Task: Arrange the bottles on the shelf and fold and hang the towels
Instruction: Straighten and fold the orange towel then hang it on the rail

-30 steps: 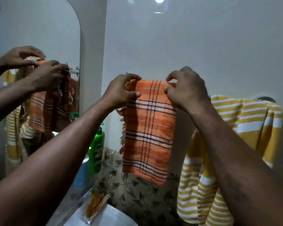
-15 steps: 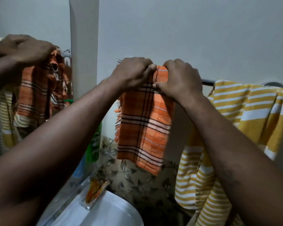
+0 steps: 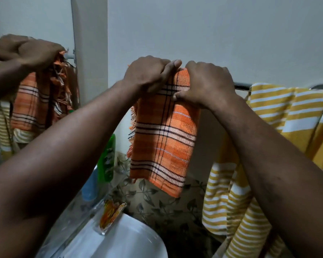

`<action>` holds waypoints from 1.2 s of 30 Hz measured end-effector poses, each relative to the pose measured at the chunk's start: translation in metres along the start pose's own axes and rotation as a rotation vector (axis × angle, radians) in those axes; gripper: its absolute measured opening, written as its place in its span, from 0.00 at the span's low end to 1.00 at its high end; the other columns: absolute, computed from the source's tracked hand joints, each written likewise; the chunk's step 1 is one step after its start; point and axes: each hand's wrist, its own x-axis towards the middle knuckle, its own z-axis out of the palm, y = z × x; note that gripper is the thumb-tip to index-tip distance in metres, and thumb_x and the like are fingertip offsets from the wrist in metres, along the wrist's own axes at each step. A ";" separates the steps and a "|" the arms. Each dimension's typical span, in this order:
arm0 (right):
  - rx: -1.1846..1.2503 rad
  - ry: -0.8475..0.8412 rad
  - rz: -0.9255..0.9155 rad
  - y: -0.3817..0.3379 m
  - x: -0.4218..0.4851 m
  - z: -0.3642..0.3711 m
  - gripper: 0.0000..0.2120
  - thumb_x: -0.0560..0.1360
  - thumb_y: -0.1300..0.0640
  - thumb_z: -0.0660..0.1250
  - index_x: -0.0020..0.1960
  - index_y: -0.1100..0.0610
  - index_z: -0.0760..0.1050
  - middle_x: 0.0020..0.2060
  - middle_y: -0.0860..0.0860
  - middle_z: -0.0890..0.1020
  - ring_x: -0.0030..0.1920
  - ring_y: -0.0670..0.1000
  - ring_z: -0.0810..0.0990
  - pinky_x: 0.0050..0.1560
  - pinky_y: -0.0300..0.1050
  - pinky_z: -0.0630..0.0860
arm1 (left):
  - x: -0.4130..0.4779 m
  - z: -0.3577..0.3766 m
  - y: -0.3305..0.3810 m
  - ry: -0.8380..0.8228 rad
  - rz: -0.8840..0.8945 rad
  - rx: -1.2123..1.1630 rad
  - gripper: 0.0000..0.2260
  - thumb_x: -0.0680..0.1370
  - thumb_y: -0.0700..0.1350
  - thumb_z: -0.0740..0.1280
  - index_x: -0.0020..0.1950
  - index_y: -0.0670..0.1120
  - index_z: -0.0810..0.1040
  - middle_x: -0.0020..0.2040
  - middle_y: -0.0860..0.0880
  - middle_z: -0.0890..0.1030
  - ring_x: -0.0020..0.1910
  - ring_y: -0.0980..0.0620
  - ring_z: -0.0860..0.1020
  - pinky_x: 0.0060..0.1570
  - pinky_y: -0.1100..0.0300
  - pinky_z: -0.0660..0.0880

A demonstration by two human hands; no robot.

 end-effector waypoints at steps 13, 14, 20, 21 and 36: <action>1.353 0.257 -0.035 -0.002 -0.061 0.018 0.06 0.78 0.67 0.69 0.51 0.60 0.83 0.47 0.56 0.88 0.50 0.54 0.87 0.59 0.56 0.83 | 0.011 -0.017 -0.001 -0.102 0.126 -0.080 0.29 0.80 0.71 0.52 0.59 0.52 0.82 0.56 0.48 0.83 0.56 0.46 0.79 0.54 0.51 0.74; 1.499 0.101 0.006 -0.002 -0.057 0.020 0.08 0.78 0.69 0.68 0.52 0.61 0.83 0.48 0.57 0.88 0.52 0.54 0.87 0.63 0.57 0.82 | 0.012 -0.019 0.003 -0.101 0.170 -0.108 0.27 0.79 0.70 0.54 0.63 0.55 0.82 0.58 0.49 0.83 0.57 0.48 0.79 0.55 0.52 0.74; 1.876 -0.369 0.260 -0.014 -0.051 0.072 0.17 0.80 0.72 0.63 0.68 0.67 0.76 0.62 0.63 0.84 0.58 0.58 0.86 0.57 0.48 0.84 | 0.015 -0.010 0.011 -0.198 0.196 -0.007 0.27 0.79 0.74 0.51 0.69 0.64 0.74 0.58 0.50 0.85 0.59 0.45 0.80 0.57 0.47 0.75; 1.925 -0.378 0.328 -0.015 -0.057 0.086 0.18 0.80 0.73 0.63 0.69 0.68 0.75 0.62 0.63 0.83 0.56 0.57 0.86 0.54 0.46 0.84 | 0.015 -0.010 0.011 -0.195 0.193 -0.008 0.26 0.79 0.74 0.51 0.70 0.64 0.74 0.59 0.51 0.84 0.60 0.44 0.80 0.57 0.47 0.75; 1.827 -0.433 0.076 -0.025 -0.058 0.090 0.17 0.78 0.70 0.67 0.66 0.70 0.77 0.63 0.68 0.81 0.62 0.64 0.82 0.61 0.53 0.81 | 0.016 -0.017 0.014 -0.309 0.141 -0.057 0.24 0.81 0.73 0.53 0.69 0.63 0.75 0.61 0.49 0.83 0.60 0.46 0.78 0.60 0.50 0.73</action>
